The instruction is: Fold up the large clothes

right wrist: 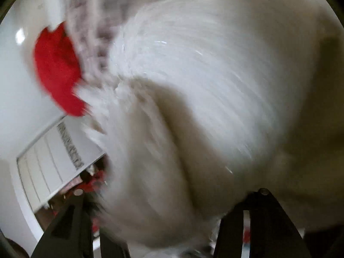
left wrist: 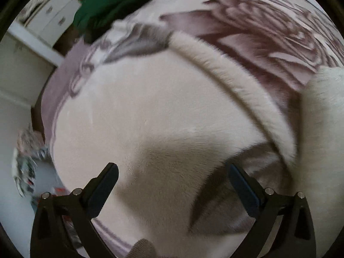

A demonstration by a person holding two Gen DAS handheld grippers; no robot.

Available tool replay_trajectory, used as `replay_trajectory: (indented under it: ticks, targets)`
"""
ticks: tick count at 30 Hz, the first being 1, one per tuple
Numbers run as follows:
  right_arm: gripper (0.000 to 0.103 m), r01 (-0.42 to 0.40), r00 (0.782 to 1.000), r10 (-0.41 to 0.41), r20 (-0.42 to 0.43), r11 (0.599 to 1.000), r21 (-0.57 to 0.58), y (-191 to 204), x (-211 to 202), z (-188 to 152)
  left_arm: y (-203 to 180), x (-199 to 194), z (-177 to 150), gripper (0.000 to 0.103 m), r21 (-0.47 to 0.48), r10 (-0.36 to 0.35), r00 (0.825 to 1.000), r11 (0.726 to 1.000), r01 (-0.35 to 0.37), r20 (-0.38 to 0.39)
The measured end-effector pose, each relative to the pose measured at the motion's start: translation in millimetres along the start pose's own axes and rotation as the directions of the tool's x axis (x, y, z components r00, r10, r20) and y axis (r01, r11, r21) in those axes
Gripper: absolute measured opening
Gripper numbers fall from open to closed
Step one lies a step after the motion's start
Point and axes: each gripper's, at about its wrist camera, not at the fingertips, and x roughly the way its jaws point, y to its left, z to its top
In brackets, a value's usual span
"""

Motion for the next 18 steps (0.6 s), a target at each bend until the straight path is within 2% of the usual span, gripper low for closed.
replay_trajectory:
  ticks: [2,4,7,8,10,11,15,17,18]
  targets:
    - [0.066,0.101,0.993,-0.101,-0.063,0.995,0.000,-10,-5,6,-13,-15,-8,0.103,0.046,0.001,0.999,0.999,-0.003,0.033]
    - [0.067,0.195,0.975,-0.204,-0.093,0.976,-0.094,5,-23,11,-26,-26,-12,0.103,0.092,-0.001,0.997,0.996,-0.006,0.073]
    - [0.067,0.317,0.941,-0.336,-0.031,0.911,-0.264,46,-60,14,-46,-48,-21,0.103,0.136,0.006,0.993,0.990,-0.021,0.116]
    - [0.067,0.350,0.931,-0.364,0.020,0.877,-0.328,70,-75,14,-50,-49,-18,0.103,0.140,0.010,0.992,0.990,-0.027,0.124]
    - [0.067,0.371,0.922,-0.383,0.065,0.819,-0.438,113,-84,16,-56,-48,-20,0.103,0.136,-0.008,0.993,0.991,-0.008,0.121]
    - [0.067,0.357,0.924,-0.379,0.057,0.797,-0.486,130,-81,17,-60,-46,-21,0.103,0.133,-0.018,0.994,0.991,0.003,0.111]
    - [0.067,0.305,0.916,-0.401,0.026,0.652,-0.695,203,-17,7,-66,-38,-27,0.103,0.103,-0.045,0.996,0.994,0.036,0.080]
    - [0.067,0.316,0.886,-0.461,0.036,0.546,-0.776,230,33,2,-69,-35,-30,0.103,0.088,-0.065,0.996,0.994,0.060,0.063]
    - [0.067,0.330,0.862,-0.505,0.040,0.500,-0.800,235,57,2,-71,-33,-32,0.103,0.080,-0.068,0.996,0.995,0.063,0.058]
